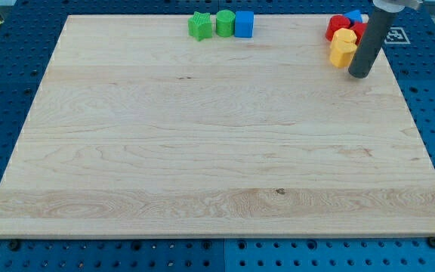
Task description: Move the red star to the bottom left of the yellow hexagon
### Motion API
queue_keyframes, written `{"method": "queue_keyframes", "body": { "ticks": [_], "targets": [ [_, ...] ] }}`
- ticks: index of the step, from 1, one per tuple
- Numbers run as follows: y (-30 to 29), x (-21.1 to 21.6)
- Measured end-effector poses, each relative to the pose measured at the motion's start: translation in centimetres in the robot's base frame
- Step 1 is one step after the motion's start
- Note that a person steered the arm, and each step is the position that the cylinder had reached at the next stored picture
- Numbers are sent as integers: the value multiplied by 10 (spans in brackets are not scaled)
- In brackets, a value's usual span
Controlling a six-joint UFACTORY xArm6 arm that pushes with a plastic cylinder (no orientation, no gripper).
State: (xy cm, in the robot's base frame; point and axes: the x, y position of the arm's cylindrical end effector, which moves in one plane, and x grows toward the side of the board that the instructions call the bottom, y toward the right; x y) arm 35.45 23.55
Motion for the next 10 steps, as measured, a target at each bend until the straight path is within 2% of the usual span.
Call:
{"method": "queue_keyframes", "body": {
  "ticks": [10],
  "targets": [
    [35,1]
  ]
}}
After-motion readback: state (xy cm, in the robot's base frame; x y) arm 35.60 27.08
